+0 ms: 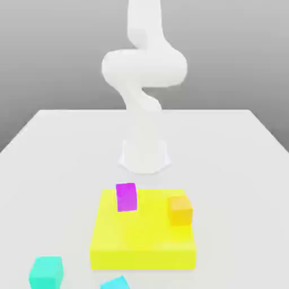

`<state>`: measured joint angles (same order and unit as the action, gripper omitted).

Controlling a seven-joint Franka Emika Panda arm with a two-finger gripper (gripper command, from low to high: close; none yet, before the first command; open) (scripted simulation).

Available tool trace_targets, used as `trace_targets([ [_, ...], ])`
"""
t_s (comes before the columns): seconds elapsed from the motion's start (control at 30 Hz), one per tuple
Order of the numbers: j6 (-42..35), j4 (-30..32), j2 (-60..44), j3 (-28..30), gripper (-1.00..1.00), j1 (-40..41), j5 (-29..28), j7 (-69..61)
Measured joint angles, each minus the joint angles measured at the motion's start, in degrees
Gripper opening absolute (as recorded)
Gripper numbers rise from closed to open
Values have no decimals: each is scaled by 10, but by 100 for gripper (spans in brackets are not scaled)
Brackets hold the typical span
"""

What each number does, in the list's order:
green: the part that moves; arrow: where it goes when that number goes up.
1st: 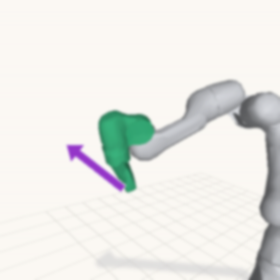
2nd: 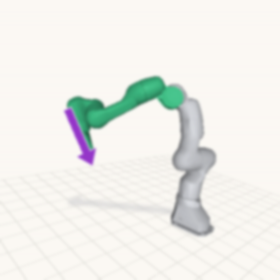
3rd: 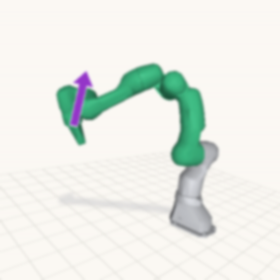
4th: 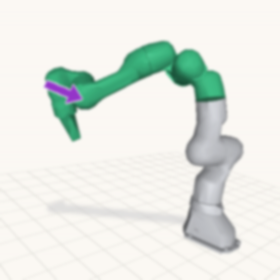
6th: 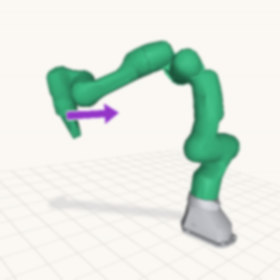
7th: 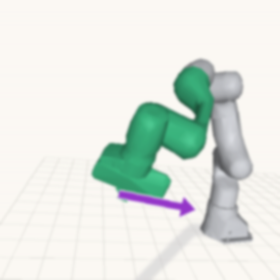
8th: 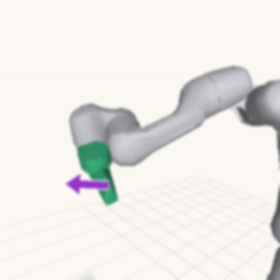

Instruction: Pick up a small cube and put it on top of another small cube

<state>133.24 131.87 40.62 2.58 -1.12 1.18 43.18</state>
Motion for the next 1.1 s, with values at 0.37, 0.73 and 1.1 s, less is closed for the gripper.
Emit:
trace_targets([
  [0.37,65,4,-232,103,0,-32,72,-132],
  [0.73,129,8,-459,144,0,1,139,-260],
  [1.1,236,-2,-674,127,0,62,163,-335],
])
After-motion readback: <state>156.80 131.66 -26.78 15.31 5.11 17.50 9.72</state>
